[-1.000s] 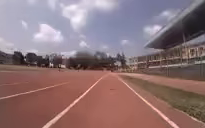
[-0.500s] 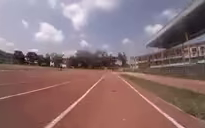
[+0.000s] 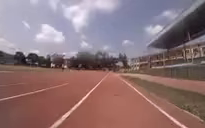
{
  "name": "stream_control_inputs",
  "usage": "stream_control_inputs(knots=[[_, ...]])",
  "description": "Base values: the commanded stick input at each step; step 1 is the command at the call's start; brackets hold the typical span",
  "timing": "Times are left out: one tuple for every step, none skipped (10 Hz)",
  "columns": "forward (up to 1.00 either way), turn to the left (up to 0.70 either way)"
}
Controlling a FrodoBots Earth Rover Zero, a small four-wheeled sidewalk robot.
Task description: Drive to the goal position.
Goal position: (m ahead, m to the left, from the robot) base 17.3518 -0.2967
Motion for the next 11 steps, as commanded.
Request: stream_control_inputs(knots=[[0.7, 0.0], [0.7, 0.0], [0.7, 0.0], [0.7, 0.0], [0.7, 0.0], [0.7, 0.0], [0.7, 0.0], [0.7, 0.0], [0.7, 0.0], [0.7, 0.0], [0.7, 0.0]])
